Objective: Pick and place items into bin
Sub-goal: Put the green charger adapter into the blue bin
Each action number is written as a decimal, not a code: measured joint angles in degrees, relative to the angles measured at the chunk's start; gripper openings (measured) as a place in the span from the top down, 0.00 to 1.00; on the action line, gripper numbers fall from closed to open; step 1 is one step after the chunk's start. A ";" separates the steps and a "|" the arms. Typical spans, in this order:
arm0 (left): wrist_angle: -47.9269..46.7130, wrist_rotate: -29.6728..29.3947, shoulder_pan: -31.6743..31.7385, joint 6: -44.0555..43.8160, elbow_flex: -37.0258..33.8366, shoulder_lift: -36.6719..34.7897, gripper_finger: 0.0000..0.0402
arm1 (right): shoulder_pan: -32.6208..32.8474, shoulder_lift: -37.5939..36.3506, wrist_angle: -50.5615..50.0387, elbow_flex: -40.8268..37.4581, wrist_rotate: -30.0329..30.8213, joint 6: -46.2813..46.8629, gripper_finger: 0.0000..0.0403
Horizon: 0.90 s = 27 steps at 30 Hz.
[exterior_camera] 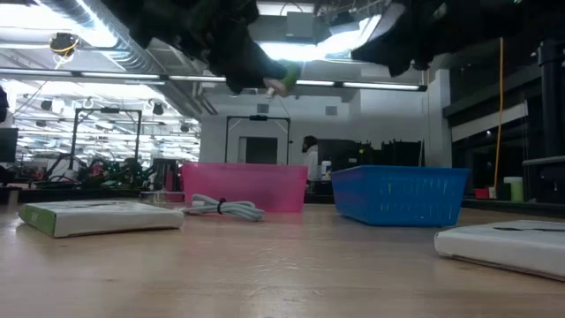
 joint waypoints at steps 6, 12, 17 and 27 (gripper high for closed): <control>0.19 0.69 -0.04 4.34 6.69 7.49 0.65 | 0.06 -2.04 -1.26 0.00 0.04 -0.03 1.00; -1.91 0.76 -0.04 6.57 13.05 15.00 0.65 | 0.06 -1.71 -2.47 -0.02 0.04 0.22 1.00; -1.76 0.77 -0.06 8.16 17.35 21.15 0.65 | 0.06 -1.71 -3.45 -0.02 0.11 0.59 1.00; -1.14 0.76 -0.06 8.17 22.87 30.42 0.65 | 0.15 -1.69 -5.36 -0.02 3.50 1.49 1.00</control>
